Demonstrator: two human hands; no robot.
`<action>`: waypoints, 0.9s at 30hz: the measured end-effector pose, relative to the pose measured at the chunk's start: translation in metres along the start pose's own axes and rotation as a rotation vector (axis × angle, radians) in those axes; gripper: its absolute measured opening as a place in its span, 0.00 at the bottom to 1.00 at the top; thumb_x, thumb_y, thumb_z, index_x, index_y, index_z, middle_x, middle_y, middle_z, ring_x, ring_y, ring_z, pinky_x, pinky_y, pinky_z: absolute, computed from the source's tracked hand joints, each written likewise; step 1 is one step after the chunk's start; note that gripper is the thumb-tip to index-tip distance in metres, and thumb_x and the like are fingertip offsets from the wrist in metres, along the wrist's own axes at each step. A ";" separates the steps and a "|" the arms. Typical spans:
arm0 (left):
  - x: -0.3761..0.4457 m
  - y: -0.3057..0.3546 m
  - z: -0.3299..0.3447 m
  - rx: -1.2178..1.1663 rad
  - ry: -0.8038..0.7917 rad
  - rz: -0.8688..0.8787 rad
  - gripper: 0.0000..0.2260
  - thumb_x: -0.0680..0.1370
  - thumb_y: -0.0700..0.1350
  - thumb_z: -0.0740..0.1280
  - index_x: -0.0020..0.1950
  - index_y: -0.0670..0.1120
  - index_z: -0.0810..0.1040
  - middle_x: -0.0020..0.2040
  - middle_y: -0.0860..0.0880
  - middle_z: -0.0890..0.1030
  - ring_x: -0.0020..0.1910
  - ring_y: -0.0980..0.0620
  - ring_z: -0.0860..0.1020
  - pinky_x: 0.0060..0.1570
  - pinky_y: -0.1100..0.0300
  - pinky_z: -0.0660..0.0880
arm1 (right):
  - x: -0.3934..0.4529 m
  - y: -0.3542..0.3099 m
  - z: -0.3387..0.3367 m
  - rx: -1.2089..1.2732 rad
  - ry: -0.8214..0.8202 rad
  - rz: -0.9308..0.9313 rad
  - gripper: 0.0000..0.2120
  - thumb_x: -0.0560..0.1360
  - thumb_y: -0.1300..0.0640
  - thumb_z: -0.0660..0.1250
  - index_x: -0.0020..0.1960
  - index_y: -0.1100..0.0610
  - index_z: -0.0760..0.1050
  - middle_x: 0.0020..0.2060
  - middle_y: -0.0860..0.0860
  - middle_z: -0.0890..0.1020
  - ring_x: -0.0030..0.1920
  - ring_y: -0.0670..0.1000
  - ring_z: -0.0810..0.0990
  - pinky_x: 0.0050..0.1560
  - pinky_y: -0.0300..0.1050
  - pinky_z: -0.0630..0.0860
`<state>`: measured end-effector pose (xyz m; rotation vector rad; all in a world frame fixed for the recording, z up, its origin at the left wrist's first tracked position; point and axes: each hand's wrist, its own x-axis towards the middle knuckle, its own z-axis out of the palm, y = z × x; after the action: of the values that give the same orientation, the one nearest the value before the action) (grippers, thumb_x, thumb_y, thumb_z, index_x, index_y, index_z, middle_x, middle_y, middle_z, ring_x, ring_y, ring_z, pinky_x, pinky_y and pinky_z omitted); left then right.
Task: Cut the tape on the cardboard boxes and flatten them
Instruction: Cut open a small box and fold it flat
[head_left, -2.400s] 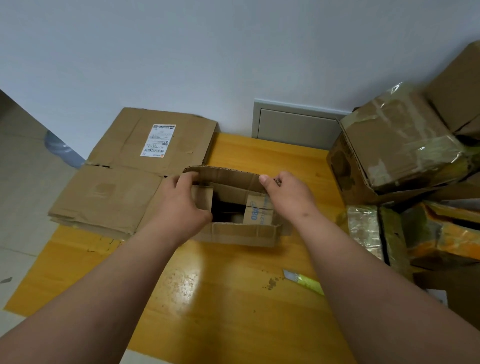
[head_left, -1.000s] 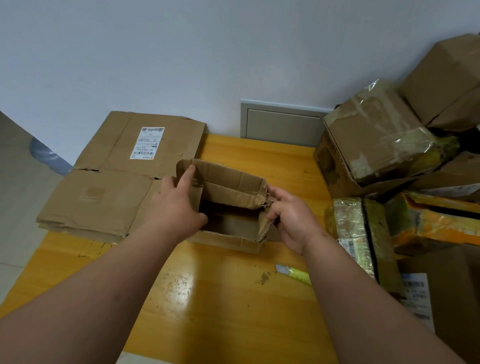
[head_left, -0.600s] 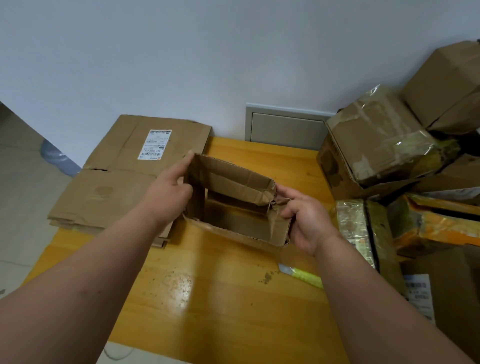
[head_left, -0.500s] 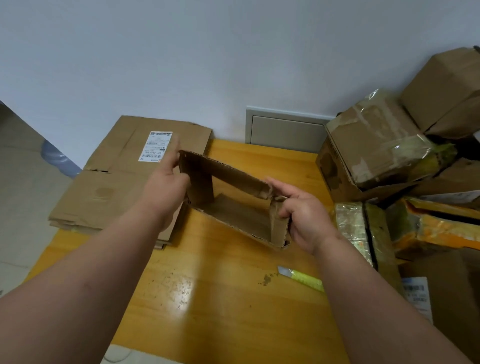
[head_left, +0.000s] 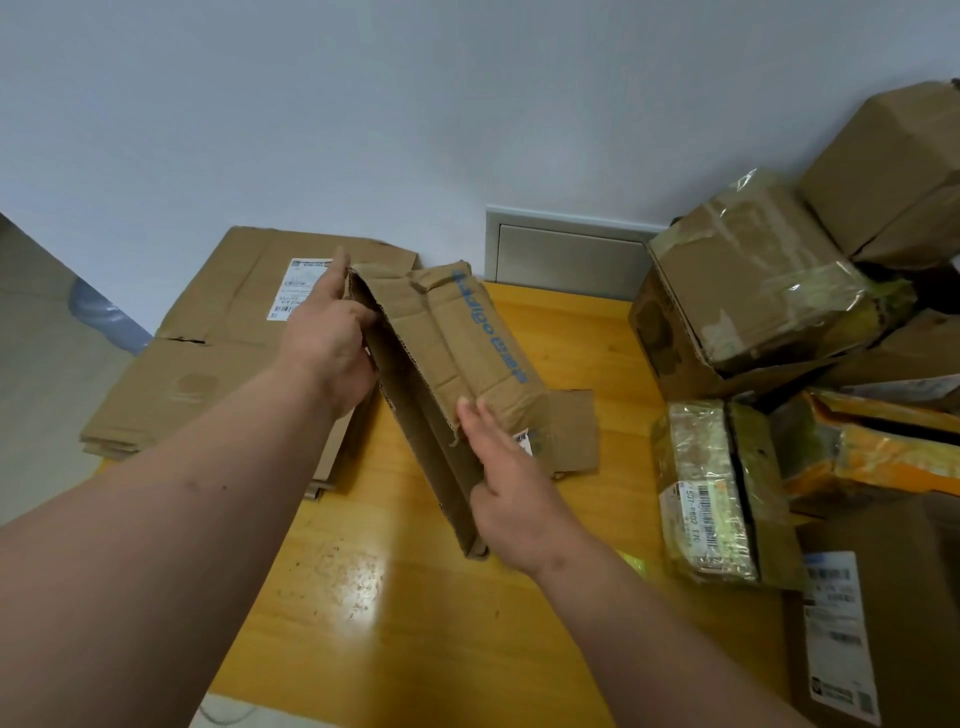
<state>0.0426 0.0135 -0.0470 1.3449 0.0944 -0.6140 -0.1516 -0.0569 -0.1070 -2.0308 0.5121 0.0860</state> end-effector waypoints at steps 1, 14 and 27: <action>0.001 -0.001 0.001 -0.014 -0.001 -0.014 0.32 0.77 0.30 0.55 0.73 0.61 0.69 0.53 0.53 0.83 0.52 0.47 0.84 0.54 0.49 0.80 | 0.001 0.001 0.005 -0.015 -0.015 0.010 0.40 0.77 0.69 0.54 0.79 0.41 0.45 0.79 0.39 0.45 0.78 0.43 0.47 0.73 0.38 0.49; 0.037 -0.029 -0.017 0.408 -0.029 -0.016 0.38 0.76 0.29 0.68 0.77 0.57 0.59 0.59 0.51 0.77 0.54 0.51 0.78 0.48 0.50 0.80 | 0.026 0.025 0.016 -0.186 0.183 -0.034 0.31 0.75 0.43 0.60 0.77 0.46 0.61 0.75 0.43 0.64 0.75 0.46 0.57 0.75 0.55 0.60; 0.077 -0.099 -0.016 1.589 -0.275 0.433 0.37 0.81 0.50 0.64 0.81 0.54 0.43 0.81 0.47 0.45 0.79 0.42 0.46 0.76 0.44 0.47 | 0.080 0.096 0.049 -0.728 0.084 0.138 0.35 0.80 0.37 0.52 0.80 0.45 0.41 0.79 0.49 0.37 0.78 0.52 0.33 0.75 0.55 0.34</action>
<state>0.0658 -0.0089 -0.1690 2.6439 -1.0990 -0.4405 -0.1093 -0.0801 -0.2320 -2.7111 0.7495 0.3083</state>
